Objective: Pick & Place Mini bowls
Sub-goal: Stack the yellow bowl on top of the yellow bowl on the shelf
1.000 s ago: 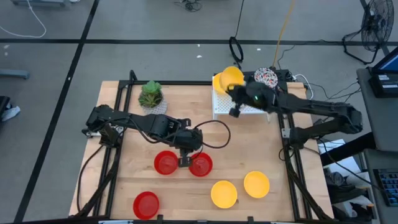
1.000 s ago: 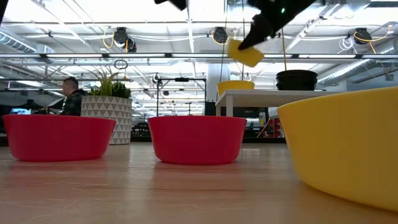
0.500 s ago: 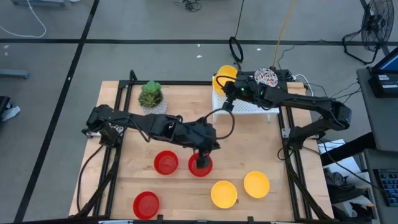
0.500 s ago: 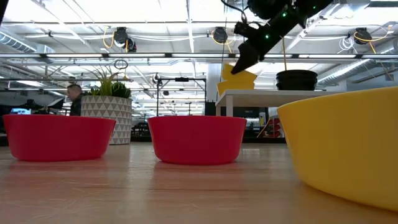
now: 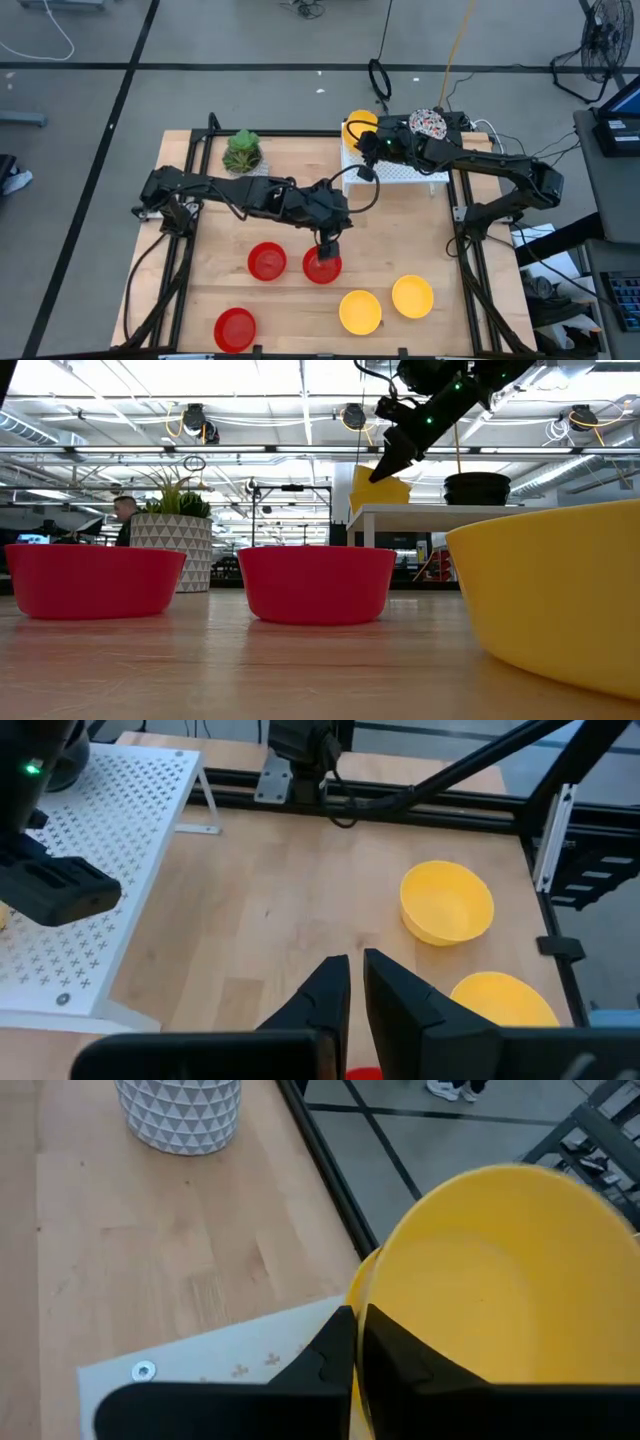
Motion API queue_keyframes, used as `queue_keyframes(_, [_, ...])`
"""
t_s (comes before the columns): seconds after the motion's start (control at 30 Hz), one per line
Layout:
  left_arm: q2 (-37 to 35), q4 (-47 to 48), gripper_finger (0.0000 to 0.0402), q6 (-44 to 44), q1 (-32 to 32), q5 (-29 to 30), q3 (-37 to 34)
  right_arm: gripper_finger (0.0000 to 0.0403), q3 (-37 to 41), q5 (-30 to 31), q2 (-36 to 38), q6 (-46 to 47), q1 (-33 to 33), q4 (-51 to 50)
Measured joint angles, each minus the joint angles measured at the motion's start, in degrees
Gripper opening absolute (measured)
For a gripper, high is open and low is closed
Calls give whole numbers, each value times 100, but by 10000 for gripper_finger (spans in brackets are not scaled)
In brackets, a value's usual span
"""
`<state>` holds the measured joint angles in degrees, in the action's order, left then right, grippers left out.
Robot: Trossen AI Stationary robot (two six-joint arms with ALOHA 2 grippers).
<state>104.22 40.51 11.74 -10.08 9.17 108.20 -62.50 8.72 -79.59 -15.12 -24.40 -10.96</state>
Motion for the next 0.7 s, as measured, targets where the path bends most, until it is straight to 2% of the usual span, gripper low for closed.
queue_keyframes(0.33, [0, 7, 37, -1, 4, -2, 0, 64, 0, 21, 0, 87, 0, 2])
queue_keyframes(0.47, [0, 86, 37, -2, 6, -2, 0, 93, 7, 284, 63, 74, 2, -2])
queue_keyframes(0.7, [0, 314, 37, 0, 6, -11, -2, 129, 9, 450, 748, 110, 344, -447])
